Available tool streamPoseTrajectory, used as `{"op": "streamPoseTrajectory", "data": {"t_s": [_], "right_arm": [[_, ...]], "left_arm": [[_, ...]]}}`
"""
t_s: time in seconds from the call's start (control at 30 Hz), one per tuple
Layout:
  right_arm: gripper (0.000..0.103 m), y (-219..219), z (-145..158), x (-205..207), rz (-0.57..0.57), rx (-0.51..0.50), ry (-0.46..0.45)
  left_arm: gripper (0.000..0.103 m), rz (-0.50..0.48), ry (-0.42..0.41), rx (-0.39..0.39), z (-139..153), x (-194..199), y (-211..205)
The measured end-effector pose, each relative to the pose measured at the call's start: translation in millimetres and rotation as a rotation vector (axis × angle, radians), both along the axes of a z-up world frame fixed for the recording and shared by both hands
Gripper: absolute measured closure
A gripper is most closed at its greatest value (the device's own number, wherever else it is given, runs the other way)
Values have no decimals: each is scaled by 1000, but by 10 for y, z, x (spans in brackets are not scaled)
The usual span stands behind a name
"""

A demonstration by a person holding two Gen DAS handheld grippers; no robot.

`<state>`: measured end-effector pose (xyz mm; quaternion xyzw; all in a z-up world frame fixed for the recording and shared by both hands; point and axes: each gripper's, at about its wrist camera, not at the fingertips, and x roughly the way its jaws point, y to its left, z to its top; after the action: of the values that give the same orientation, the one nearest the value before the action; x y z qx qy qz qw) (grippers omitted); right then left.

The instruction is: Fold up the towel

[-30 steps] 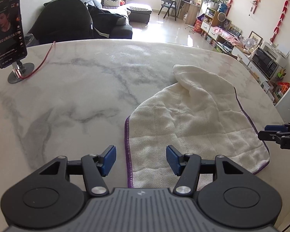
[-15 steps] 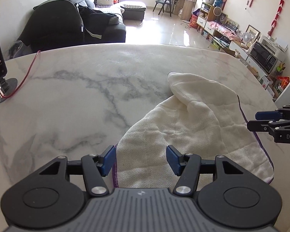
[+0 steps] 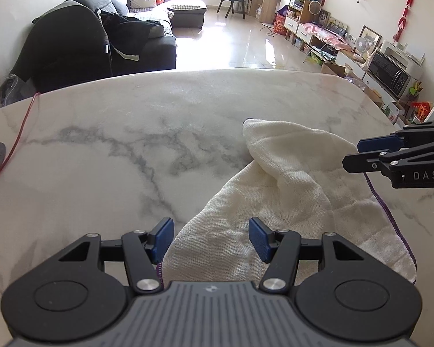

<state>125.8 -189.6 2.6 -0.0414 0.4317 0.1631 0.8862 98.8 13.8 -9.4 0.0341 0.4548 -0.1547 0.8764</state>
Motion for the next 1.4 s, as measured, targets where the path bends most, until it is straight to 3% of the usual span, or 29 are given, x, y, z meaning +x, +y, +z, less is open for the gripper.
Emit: {"op": "streamPoseTrajectory", "data": {"t_s": [0.67, 0.8, 0.93, 1.0, 1.4], "right_arm": [[62, 584, -54, 733, 137, -5, 71], [66, 613, -98, 747, 141, 1, 91], [90, 599, -110, 740, 133, 7, 103], [92, 573, -90, 720, 125, 12, 98], [96, 368, 203, 350, 96, 42, 11]], "left_arm": [[47, -52, -4, -8, -37, 290, -129], [59, -80, 10, -15, -63, 308, -169], [78, -97, 20, -21, -96, 311, -196], [88, -93, 7, -13, -94, 296, -202], [92, -52, -52, -45, 50, 132, -83]]}}
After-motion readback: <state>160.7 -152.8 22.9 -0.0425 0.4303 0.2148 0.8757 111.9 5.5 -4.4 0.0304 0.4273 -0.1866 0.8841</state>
